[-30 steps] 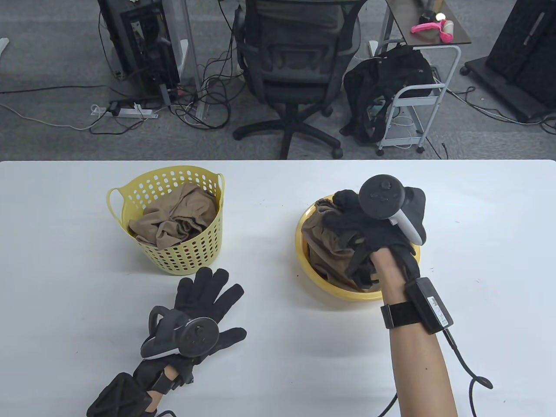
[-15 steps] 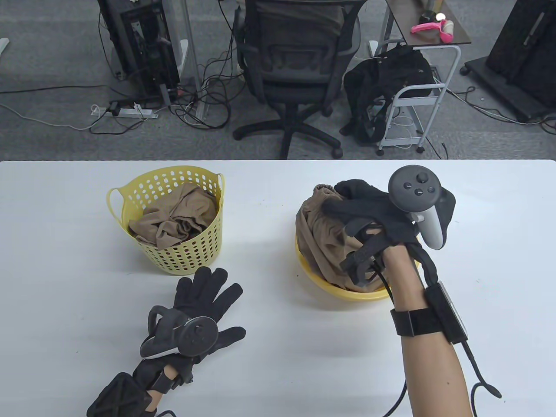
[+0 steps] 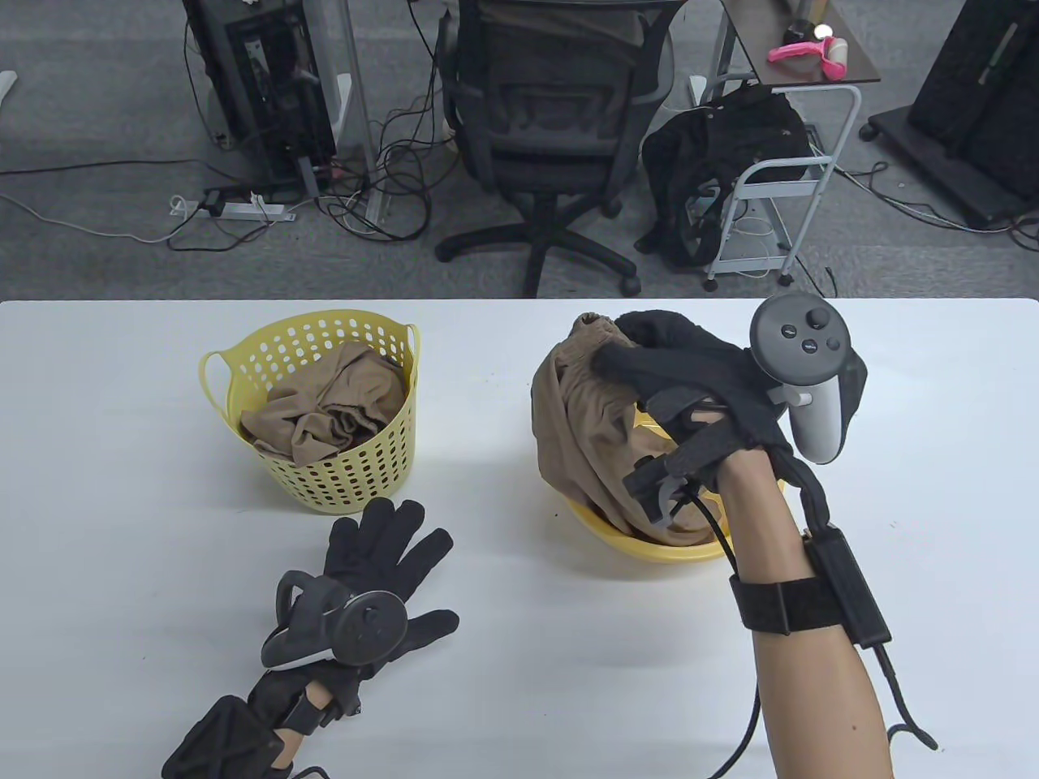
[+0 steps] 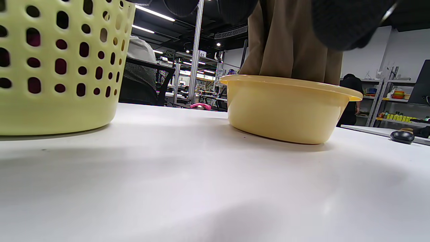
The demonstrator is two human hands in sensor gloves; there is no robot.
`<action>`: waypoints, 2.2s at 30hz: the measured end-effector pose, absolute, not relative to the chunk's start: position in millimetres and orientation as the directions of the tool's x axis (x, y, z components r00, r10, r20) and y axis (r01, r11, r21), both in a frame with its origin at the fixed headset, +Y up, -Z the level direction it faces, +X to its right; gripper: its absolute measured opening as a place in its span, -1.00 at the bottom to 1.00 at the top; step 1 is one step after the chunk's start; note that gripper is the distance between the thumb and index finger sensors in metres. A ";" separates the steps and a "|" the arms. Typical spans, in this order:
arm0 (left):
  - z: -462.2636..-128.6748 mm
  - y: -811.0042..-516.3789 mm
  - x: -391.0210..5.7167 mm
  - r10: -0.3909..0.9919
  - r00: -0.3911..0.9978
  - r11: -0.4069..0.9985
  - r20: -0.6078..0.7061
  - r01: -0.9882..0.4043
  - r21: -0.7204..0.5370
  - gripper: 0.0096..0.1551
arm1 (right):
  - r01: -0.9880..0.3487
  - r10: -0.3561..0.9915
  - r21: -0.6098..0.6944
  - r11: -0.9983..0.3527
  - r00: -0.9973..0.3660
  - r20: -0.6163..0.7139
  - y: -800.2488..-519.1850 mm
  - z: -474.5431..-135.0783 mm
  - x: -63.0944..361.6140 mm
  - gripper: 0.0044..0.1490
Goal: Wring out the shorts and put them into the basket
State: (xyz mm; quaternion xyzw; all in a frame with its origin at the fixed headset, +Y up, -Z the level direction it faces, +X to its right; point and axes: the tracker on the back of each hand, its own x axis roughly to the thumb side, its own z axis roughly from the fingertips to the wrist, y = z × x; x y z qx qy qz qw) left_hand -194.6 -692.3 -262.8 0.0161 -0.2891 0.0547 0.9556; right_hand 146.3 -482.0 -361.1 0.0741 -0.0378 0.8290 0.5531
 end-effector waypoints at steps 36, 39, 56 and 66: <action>-264.1 -691.7 -196.2 0.098 0.835 0.993 0.542 -0.117 0.001 0.10 | -0.978 0.972 0.208 0.014 0.062 0.228 -430.9 -340.3 102.4 -0.13; -264.2 -691.5 -196.6 0.098 0.835 0.993 0.541 -0.118 0.002 0.10 | -0.973 0.971 0.229 0.035 0.087 0.224 -429.2 -338.5 97.6 -0.13; -264.8 -690.4 -199.1 0.118 0.838 0.990 0.533 -0.144 0.008 0.08 | -0.968 0.969 0.246 0.041 0.099 0.228 -429.1 -336.2 97.1 -0.12; -266.0 -689.9 -202.6 0.136 0.843 0.987 0.521 -0.163 0.006 0.11 | -0.949 0.964 0.304 0.083 0.154 0.217 -426.1 -336.0 79.8 -0.13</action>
